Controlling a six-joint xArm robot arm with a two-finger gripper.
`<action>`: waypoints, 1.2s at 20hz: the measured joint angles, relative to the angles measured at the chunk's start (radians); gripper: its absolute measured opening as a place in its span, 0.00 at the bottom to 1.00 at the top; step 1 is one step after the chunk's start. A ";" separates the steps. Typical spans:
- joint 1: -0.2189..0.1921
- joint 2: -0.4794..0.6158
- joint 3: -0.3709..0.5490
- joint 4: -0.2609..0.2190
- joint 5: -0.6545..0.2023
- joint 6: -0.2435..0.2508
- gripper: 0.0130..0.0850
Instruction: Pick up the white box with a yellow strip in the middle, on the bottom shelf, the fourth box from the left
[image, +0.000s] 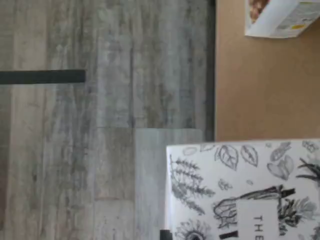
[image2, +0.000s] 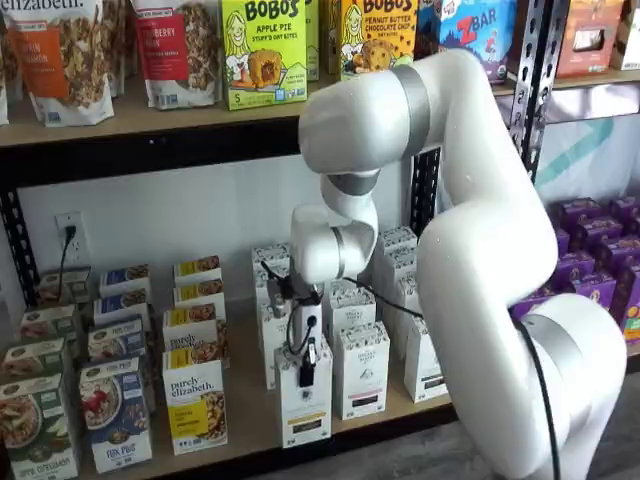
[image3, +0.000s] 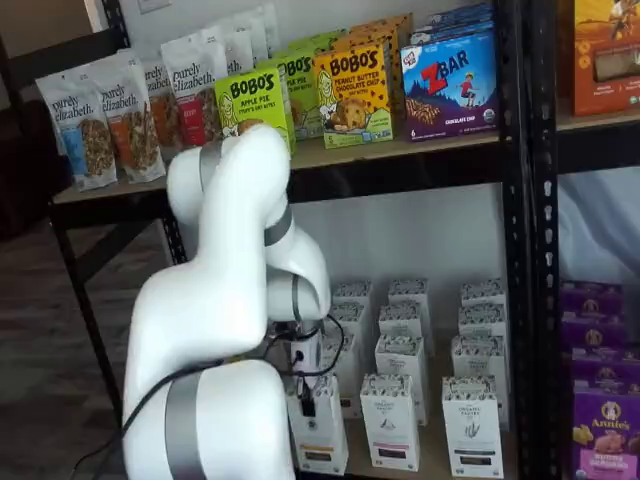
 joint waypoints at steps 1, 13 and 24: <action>0.002 -0.016 0.025 0.004 -0.010 -0.002 0.56; 0.048 -0.228 0.338 0.081 -0.123 -0.038 0.56; 0.067 -0.460 0.615 0.120 -0.198 -0.061 0.56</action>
